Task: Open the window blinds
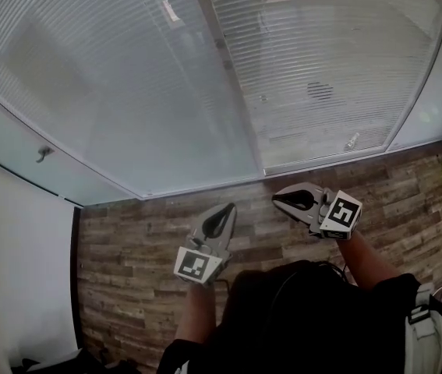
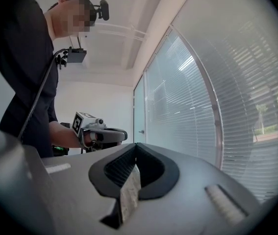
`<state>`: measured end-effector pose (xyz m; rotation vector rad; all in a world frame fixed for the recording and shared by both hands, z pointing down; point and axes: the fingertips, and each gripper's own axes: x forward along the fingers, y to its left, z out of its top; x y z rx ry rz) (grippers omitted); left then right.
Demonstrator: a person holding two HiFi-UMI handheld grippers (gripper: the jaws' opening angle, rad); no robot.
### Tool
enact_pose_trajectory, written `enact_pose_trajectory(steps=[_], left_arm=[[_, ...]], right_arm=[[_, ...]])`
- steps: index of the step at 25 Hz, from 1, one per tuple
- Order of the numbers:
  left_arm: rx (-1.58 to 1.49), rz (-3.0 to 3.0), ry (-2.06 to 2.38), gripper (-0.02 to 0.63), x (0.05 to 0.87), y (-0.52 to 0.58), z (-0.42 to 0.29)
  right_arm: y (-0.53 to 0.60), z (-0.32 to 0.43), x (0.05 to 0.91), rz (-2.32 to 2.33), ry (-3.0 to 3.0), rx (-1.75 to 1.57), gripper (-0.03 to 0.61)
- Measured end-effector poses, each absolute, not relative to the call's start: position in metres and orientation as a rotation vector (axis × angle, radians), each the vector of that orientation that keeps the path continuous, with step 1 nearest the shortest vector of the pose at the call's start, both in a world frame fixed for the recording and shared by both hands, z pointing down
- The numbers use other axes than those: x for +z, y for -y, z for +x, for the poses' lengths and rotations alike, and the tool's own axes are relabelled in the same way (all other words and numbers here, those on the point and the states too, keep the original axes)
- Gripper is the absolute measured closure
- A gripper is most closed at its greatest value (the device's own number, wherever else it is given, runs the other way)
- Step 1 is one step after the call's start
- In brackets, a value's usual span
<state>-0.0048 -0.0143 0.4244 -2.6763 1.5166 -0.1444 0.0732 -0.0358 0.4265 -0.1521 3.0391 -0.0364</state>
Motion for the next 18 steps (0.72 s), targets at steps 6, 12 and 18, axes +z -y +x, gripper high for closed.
enact_pose_trajectory(steps=[6,12,18], left_arm=[[-0.16,-2.678,-1.526,0.609,0.424,0.016,0.0],[-0.156,-2.697,-1.51,0.609,0.422,0.023,-0.002],[-0.173,-2.72,-1.451,0.609,0.431,0.038,-0.008]], right_arm=[[0.04,0.072,0.428,-0.138,-3.058,-0.018,0.572],[0.048,0.071,0.433,-0.176,-3.054,-0.047,0.572],[0.06,0.067,0.433,-0.234,-3.039,-0.007,0.572]])
